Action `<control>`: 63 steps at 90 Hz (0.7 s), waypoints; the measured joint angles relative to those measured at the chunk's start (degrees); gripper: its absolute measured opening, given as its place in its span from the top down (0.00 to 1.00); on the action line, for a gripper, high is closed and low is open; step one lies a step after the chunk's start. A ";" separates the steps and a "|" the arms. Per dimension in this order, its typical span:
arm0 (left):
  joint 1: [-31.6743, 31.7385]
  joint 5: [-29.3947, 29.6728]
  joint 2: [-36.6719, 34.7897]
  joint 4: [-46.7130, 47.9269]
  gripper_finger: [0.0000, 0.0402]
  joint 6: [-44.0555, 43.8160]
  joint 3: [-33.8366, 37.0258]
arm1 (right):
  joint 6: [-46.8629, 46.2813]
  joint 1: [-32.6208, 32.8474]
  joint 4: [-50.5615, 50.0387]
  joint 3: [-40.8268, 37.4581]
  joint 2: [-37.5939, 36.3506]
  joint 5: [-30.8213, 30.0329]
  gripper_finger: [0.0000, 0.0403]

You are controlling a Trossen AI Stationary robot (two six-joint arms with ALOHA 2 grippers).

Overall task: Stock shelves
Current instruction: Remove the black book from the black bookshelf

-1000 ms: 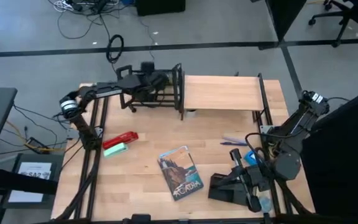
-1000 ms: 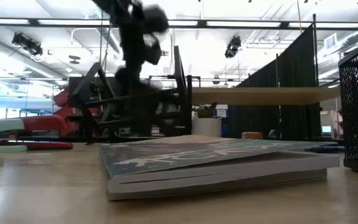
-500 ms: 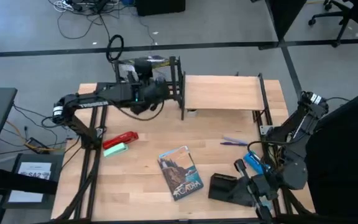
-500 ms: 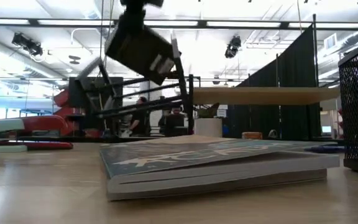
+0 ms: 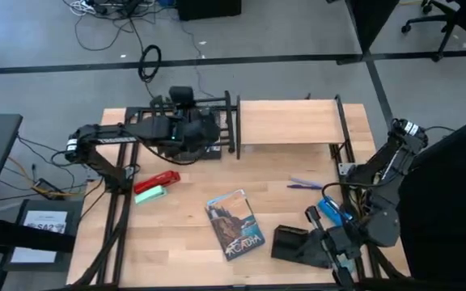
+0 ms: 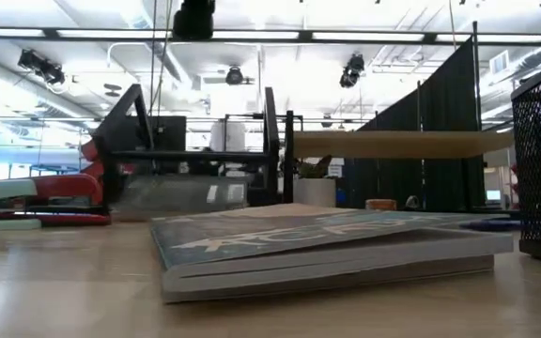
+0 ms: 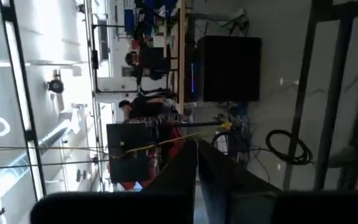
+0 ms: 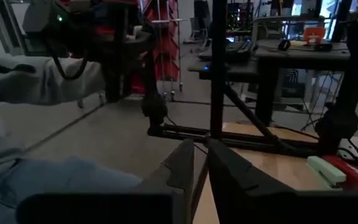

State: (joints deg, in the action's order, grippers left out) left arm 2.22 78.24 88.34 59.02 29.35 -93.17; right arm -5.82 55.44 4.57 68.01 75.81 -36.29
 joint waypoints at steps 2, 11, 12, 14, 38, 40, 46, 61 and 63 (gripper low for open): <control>-0.10 -0.68 0.07 0.75 0.99 -1.10 0.00 | 0.00 0.00 0.05 0.00 0.00 0.00 0.95; -0.91 -5.70 0.09 3.85 1.00 -6.74 0.01 | 0.00 0.00 -0.06 0.00 0.00 -0.02 0.95; -1.03 -6.52 0.08 4.17 1.00 -7.47 0.00 | 0.00 0.00 -0.06 0.00 0.00 -0.02 0.95; -1.24 -8.42 0.05 4.82 1.00 -8.89 0.00 | 0.00 0.00 -0.04 0.00 0.00 -0.01 0.95; 4.83 -44.36 0.19 9.15 1.00 -23.70 0.81 | 0.00 -0.33 -0.06 0.00 0.00 -0.01 0.95; 6.09 -45.29 0.19 9.18 1.00 -23.73 1.10 | -0.02 -0.45 -0.06 0.00 0.00 -0.02 0.95; 9.83 -48.17 0.23 8.72 0.99 -23.45 2.07 | -0.60 -0.74 -0.02 0.00 0.00 -0.04 0.95; 18.93 -64.08 0.27 1.82 0.89 -18.59 7.43 | -1.14 -0.81 -0.13 0.00 0.00 -0.12 0.95; 19.86 -65.15 0.28 0.68 0.87 -17.61 8.48 | -1.16 -0.81 -0.18 0.00 0.00 -0.09 0.95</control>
State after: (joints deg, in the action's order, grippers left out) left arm 22.08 13.09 88.62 59.71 11.74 -84.68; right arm -6.98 54.63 4.39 68.01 75.81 -36.39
